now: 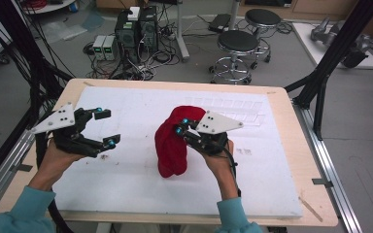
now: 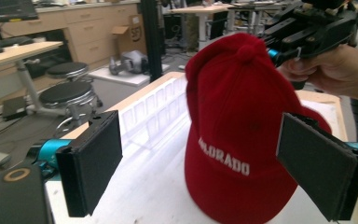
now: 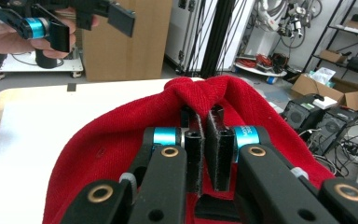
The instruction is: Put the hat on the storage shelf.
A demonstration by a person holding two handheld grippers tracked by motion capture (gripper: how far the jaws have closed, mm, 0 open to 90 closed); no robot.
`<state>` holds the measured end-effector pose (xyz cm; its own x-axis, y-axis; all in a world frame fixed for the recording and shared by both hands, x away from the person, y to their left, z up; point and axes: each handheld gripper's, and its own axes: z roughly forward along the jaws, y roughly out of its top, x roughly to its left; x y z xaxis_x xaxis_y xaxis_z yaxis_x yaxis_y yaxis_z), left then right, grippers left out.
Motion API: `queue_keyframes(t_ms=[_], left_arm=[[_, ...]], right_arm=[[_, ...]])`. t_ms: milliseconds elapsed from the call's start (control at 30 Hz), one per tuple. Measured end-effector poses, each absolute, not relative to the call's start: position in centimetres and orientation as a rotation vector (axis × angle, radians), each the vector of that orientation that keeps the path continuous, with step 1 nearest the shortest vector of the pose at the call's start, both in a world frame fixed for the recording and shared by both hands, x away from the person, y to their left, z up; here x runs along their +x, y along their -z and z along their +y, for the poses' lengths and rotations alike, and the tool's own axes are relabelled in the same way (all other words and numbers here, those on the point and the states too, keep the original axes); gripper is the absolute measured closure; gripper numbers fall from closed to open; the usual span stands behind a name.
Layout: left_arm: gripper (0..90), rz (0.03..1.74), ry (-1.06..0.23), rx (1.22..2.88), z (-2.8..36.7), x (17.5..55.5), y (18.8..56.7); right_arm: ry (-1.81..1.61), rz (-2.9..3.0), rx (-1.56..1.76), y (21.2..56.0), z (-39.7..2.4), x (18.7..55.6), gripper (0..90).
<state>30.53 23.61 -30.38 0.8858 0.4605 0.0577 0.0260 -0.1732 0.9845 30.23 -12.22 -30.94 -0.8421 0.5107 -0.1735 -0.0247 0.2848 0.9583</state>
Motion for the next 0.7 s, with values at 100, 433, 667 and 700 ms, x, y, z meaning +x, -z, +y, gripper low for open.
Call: queue_keyframes(t_ms=[100, 433, 667, 700], left_arm=[[14.4, 0.348, -0.364, 1.724, 22.4, 31.0, 29.9], [14.4, 0.257, -0.268, 1.743, 18.7, 32.2, 29.2], [14.5, 0.223, -0.217, 1.776, 17.1, 32.9, 29.4], [14.5, 0.216, -0.207, 1.78, 16.9, 33.0, 29.5]], right_arm=[[-1.586, 2.111, 0.419, 30.9, -12.0, 30.3, 86.7], [-1.589, 2.127, 0.36, 30.8, -11.3, 30.3, 86.6], [-1.596, 2.142, 0.315, 30.7, -10.8, 30.3, 86.6], [-1.595, 2.146, 0.313, 30.7, -10.7, 30.3, 86.6]])
